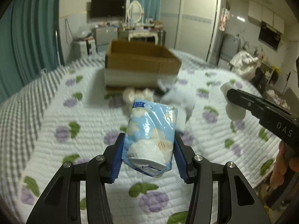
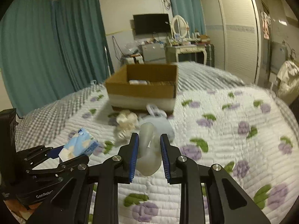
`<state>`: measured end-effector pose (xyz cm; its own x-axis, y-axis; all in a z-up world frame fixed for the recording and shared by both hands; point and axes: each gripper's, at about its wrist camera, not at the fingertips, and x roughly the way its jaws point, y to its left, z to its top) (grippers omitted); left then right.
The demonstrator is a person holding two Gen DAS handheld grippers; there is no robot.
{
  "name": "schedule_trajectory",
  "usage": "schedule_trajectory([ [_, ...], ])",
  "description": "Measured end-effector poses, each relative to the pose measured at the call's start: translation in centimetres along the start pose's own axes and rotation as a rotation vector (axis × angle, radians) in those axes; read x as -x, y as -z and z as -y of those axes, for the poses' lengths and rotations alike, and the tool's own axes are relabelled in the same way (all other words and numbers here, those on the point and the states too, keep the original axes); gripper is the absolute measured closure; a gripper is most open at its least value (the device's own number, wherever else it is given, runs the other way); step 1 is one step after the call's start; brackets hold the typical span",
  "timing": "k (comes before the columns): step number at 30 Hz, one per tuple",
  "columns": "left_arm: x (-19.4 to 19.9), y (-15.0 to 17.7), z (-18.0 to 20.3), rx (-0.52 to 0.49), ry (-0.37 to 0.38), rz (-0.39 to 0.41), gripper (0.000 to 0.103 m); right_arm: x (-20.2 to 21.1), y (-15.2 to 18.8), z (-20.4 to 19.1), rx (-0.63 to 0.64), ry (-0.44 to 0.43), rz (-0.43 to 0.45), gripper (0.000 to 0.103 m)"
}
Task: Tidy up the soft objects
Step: 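Grasp the small blue tissue packet with the left tool while the right tool grasps a white item, then carry both held items into the cardboard box and open both tools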
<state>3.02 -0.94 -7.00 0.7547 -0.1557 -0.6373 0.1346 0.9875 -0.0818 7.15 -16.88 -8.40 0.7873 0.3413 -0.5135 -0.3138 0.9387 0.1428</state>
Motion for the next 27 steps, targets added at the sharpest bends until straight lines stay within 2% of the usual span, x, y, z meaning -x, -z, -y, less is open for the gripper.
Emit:
schedule_trajectory([
  [6,2.0,-5.3,0.1,-0.020,-0.009,0.091,0.055,2.0,-6.0,-1.1,0.079,-0.045,0.071,0.080],
  [11,1.1,-11.1,-0.5,-0.038,-0.035,0.160,0.055,1.2,-12.3,-1.5,0.142,-0.067,0.118,0.080],
  [16,-2.1,-15.4,-0.9,-0.063,-0.070,0.197,0.054,-3.5,-17.6,-0.9,0.153,-0.088,0.122,0.080],
  [20,-7.0,-18.4,-1.5,-0.071,-0.103,0.187,0.054,-8.4,-20.1,-0.3,0.152,-0.082,0.099,0.080],
  [23,-10.3,-19.5,-1.7,-0.073,-0.115,0.163,0.055,-11.8,-20.7,0.5,0.151,-0.077,0.095,0.080],
  [27,-15.0,-20.1,-2.3,-0.081,-0.139,0.133,0.055,-17.3,-20.4,2.3,0.122,-0.069,0.046,0.079],
])
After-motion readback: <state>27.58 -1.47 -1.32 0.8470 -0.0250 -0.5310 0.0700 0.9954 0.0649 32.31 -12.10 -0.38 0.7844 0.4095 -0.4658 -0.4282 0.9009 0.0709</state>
